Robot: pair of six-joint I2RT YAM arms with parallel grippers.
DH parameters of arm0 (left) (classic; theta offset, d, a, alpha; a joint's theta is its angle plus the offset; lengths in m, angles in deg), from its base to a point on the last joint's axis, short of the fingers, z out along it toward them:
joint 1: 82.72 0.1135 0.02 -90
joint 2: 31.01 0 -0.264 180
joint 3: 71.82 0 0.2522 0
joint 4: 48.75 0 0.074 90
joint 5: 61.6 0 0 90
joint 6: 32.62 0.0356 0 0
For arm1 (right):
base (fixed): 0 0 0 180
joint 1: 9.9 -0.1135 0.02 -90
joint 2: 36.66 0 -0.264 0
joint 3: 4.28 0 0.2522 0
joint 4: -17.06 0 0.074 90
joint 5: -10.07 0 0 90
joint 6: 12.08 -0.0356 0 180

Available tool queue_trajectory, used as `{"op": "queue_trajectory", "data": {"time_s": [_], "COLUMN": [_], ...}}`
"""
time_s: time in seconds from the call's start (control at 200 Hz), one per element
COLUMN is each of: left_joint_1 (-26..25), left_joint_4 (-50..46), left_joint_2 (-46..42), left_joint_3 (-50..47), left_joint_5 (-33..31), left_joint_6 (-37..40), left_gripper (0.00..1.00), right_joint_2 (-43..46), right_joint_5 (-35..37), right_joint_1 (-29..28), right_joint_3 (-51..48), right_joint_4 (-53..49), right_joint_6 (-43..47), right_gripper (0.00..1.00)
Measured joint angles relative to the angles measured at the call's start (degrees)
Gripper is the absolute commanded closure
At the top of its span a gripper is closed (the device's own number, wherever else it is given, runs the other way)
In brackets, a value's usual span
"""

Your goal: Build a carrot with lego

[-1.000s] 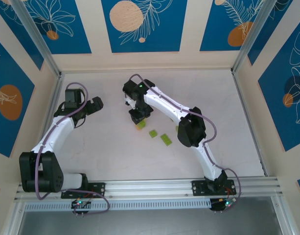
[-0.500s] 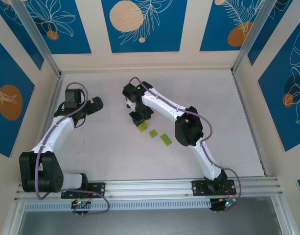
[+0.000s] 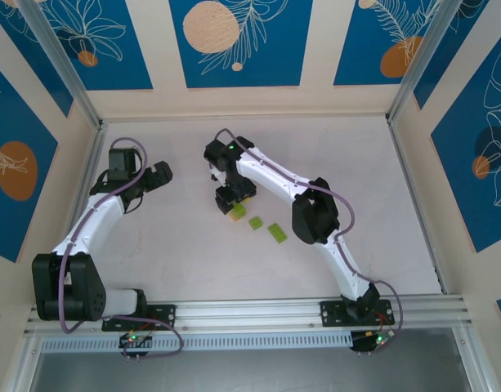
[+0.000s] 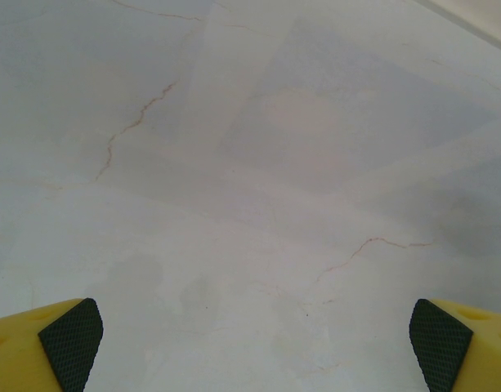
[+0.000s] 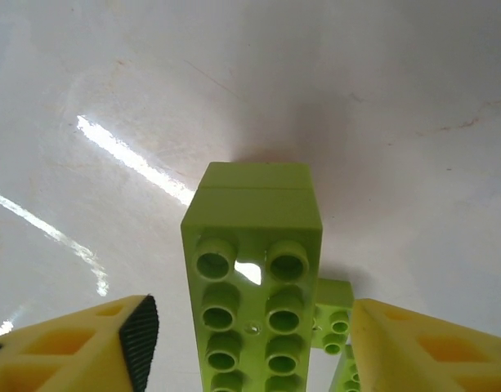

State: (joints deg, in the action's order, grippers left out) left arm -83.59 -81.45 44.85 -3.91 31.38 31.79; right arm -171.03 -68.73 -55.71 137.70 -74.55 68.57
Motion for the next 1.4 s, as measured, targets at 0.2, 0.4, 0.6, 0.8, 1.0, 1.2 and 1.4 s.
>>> {"op": "queue_trajectory", "data": {"time_s": [0.2, 0.4, 0.6, 0.8, 1.0, 1.2, 1.4], "left_joint_1": [0.0, 0.0, 0.0, 0.0, 0.0, 0.0, 0.0], "left_joint_4": [0.0, 0.0, 0.0, 0.0, 0.0, 0.0, 0.0], "left_joint_2": [0.0, 0.0, 0.0, 0.0, 0.0, 0.0, 0.0], "left_joint_3": [0.0, 0.0, 0.0, 0.0, 0.0, 0.0, 0.0], "left_joint_5": [0.0, 0.0, 0.1, 0.1, 0.2, 0.2, 0.2], "left_joint_6": [0.0, 0.0, 0.0, 0.0, 0.0, 0.0, 0.0], "left_gripper": [0.01, 0.01, 0.01, 0.01, 0.01, 0.01, 0.01], "right_joint_2": [7.6, 18.7, 20.8, 19.6, 19.6, 19.6, 19.6], "right_joint_5": [0.6, 0.8, 1.1, 1.4, -2.5, -7.0, -8.2], "right_joint_1": [0.2, 3.8, 12.2, 15.8, 11.9, 6.3, 5.6], "right_joint_3": [-6.0, -19.1, -29.2, -33.2, -35.9, -39.5, -40.9], "right_joint_4": [0.9, 4.2, 9.2, 12.5, 15.7, 19.5, 22.0], "right_joint_6": [-0.1, -0.7, -0.4, 0.4, -0.1, -2.0, -3.6], "right_gripper": [0.30, 0.30, 0.32, 0.35, 0.35, 0.35, 0.35]}}
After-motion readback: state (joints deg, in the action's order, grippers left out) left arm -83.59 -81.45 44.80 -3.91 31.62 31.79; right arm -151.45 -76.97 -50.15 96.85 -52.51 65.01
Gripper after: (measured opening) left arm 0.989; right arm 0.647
